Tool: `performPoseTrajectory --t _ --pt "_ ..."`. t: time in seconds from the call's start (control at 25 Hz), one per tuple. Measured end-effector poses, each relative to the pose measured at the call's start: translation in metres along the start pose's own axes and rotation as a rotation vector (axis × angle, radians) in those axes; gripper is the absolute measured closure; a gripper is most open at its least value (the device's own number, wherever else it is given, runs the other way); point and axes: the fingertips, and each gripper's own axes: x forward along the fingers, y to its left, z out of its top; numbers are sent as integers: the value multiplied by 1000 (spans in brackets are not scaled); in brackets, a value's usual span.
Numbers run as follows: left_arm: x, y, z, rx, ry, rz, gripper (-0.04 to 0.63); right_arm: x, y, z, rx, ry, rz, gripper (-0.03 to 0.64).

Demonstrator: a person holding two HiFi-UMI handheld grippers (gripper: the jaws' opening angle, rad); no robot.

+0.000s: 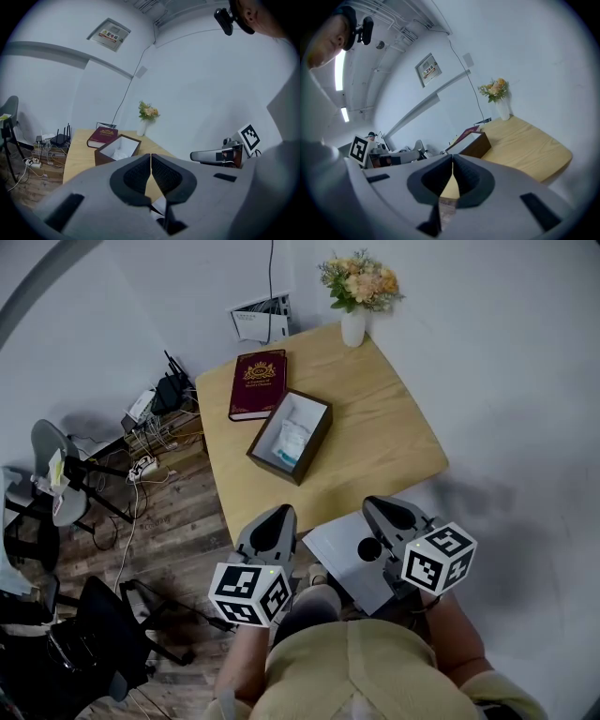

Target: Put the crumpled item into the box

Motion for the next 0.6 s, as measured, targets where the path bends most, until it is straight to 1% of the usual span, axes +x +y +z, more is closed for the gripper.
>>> performPoseTrajectory --t 0.28,0.6 --pt "-13 -8 -6 2 -3 5 568 -11 8 -6 -14 1 6 587" --pt "-20 -23 -13 16 11 -8 568 -26 12 -14 -26 4 1 588"
